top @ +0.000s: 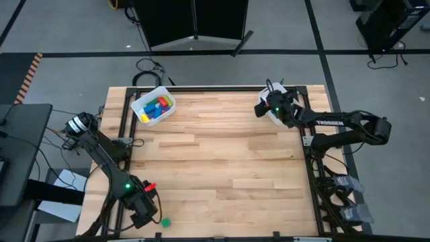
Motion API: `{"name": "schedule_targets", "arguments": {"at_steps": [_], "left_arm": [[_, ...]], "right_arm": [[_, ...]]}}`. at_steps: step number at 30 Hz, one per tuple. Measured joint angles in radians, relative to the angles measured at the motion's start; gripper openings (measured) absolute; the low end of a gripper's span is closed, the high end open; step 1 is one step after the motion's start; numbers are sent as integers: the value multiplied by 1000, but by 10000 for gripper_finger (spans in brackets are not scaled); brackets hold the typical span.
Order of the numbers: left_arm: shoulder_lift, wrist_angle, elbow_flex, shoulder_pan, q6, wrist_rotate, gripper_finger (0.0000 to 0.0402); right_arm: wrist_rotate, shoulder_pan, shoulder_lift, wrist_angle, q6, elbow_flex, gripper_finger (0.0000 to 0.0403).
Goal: Sort blocks by size
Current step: Put the large green block into the left white bin
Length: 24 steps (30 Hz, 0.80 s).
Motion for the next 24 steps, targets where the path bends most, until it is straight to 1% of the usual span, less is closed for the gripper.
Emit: {"name": "schedule_targets", "arguments": {"at_steps": [8, 15, 24], "left_arm": [[0, -137, 0, 0, -3, -5, 280], [0, -130, -10, -13, 0, -52, 280], [3, -99, -51, -55, -26, -63, 281]], "right_arm": [[-1, 71, 0, 50, -2, 1, 276], [-1, 115, 0, 49, -2, 1, 275], [-1, 179, 0, 52, 6, 1, 268]]}}
